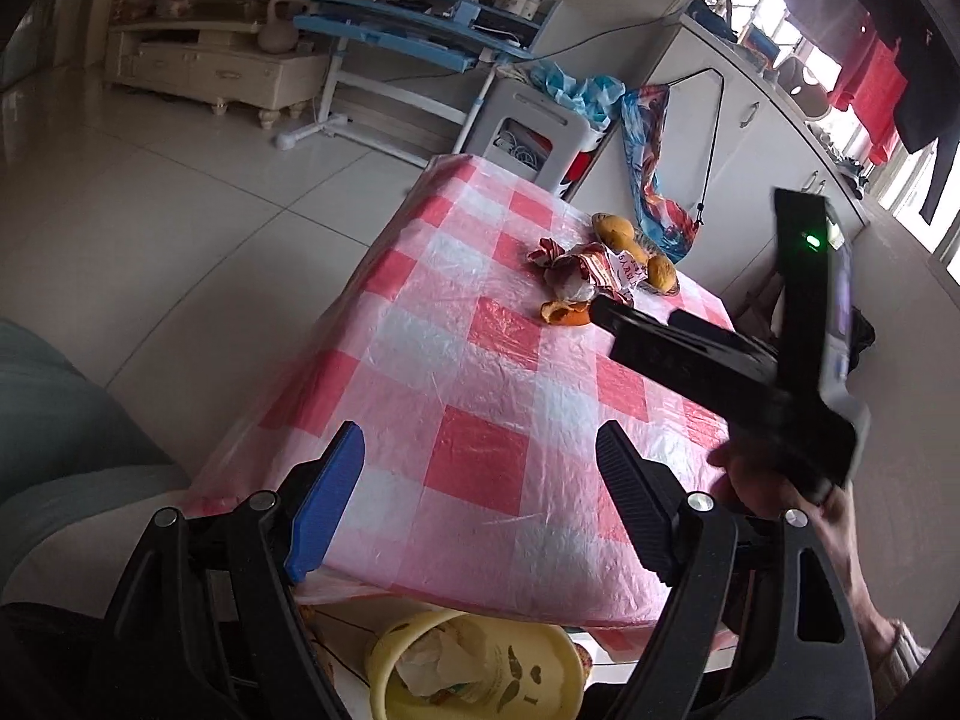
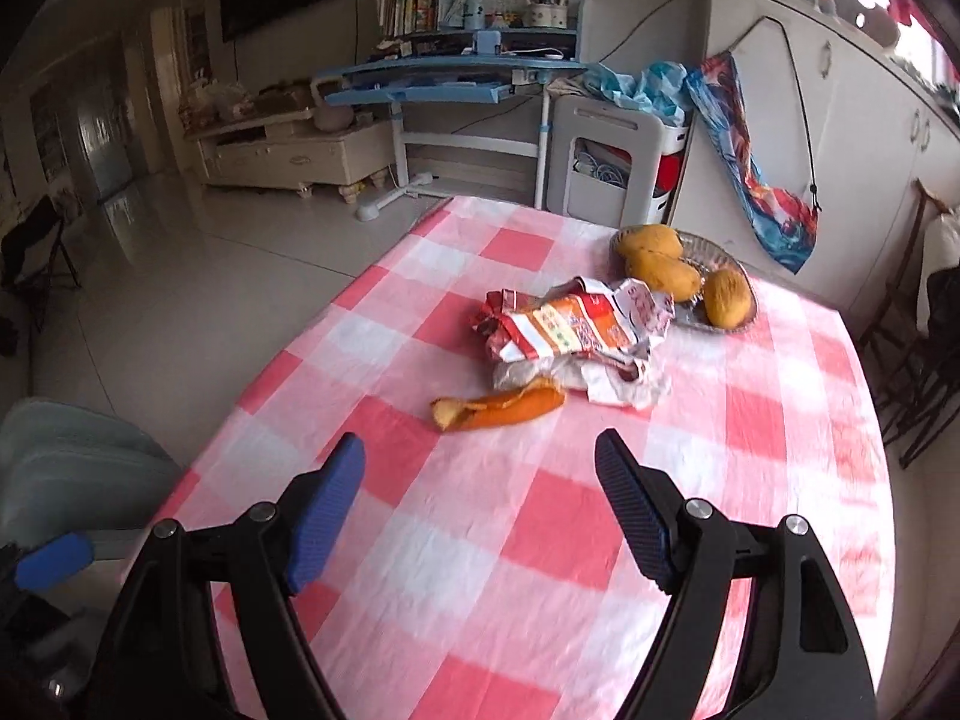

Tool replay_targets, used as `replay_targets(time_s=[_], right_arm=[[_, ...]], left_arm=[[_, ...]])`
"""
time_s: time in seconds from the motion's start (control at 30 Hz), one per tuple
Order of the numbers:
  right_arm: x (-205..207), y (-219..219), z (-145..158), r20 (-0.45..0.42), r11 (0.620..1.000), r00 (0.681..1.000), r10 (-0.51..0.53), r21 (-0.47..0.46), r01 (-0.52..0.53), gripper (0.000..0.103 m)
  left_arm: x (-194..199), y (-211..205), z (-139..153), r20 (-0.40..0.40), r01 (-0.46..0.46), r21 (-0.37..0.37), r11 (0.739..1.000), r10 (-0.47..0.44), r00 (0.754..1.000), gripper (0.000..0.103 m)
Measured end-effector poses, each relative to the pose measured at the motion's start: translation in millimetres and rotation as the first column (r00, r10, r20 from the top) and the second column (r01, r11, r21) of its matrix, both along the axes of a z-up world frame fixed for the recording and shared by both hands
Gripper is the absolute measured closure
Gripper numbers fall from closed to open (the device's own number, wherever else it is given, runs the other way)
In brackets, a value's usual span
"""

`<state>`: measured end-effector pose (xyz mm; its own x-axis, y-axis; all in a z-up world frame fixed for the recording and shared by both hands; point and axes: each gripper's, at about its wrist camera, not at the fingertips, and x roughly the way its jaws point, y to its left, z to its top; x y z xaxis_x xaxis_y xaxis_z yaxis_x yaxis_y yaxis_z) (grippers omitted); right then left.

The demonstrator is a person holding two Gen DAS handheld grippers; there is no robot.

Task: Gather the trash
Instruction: 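Move both tools back toward the red snack bag on the table, then grasp the red snack bag with the right tool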

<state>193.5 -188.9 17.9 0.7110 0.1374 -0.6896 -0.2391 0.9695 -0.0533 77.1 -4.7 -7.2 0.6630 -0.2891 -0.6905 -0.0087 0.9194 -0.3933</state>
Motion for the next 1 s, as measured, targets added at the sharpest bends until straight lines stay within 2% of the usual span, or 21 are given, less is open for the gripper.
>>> replay_targets(time_s=[0.1,0.23,0.27,0.3,0.33,0.4,0.47,0.57,0.8,0.9,1.0], right_arm=[[37,17,-12,-0.023,0.994,1.0,0.015,-0.112,-0.018,0.027],[76,25,-35,-0.067,0.966,0.998,0.005,-0.258,-0.022,0.029],[83,21,-39,-0.087,0.966,0.996,0.001,-0.257,-0.024,0.044],[90,16,-41,-0.115,0.973,0.993,-0.006,-0.231,-0.021,0.056],[95,8,-40,-0.131,0.984,0.991,-0.008,-0.179,-0.016,0.057],[97,-5,-32,-0.131,0.998,0.991,-0.005,-0.071,-0.004,0.072],[93,-17,-22,-0.12,0.999,0.993,-0.004,0.045,0.01,0.08],[82,-34,-7,-0.084,0.986,0.996,-0.025,0.161,0.039,0.087],[48,-75,22,-0.009,0.965,0.995,-0.095,0.244,0.094,0.1],[21,-96,26,0.008,0.958,0.994,-0.105,0.269,0.099,0.1],[-8,-113,23,0.012,0.963,0.994,-0.107,0.251,0.101,0.1]], left_arm=[[2,0,1,0.009,0.001,-0.011,1.0,-0.001,1.0,0.027],[5,-2,3,0.008,0.015,-0.028,1.0,-0.015,1.0,0.027],[6,-3,3,0.008,0.017,-0.029,0.999,-0.017,1.0,0.027],[7,-3,3,0.008,0.021,-0.033,0.999,-0.02,1.0,0.027],[7,-3,4,0.008,0.024,-0.036,0.999,-0.023,1.0,0.027],[8,-3,4,0.007,0.027,-0.042,0.999,-0.027,1.0,0.027],[10,-5,2,0.0,0.03,-0.044,0.999,-0.03,1.0,0.027],[11,-8,-1,-0.009,0.039,-0.039,0.998,-0.039,0.999,0.027],[3,-19,-6,-0.016,0.065,-0.009,0.998,-0.066,0.998,0.027],[2,-23,-8,-0.017,0.075,0.007,0.997,-0.074,0.997,0.027],[2,-23,-9,-0.024,0.076,0.012,0.997,-0.075,0.997,0.027]])
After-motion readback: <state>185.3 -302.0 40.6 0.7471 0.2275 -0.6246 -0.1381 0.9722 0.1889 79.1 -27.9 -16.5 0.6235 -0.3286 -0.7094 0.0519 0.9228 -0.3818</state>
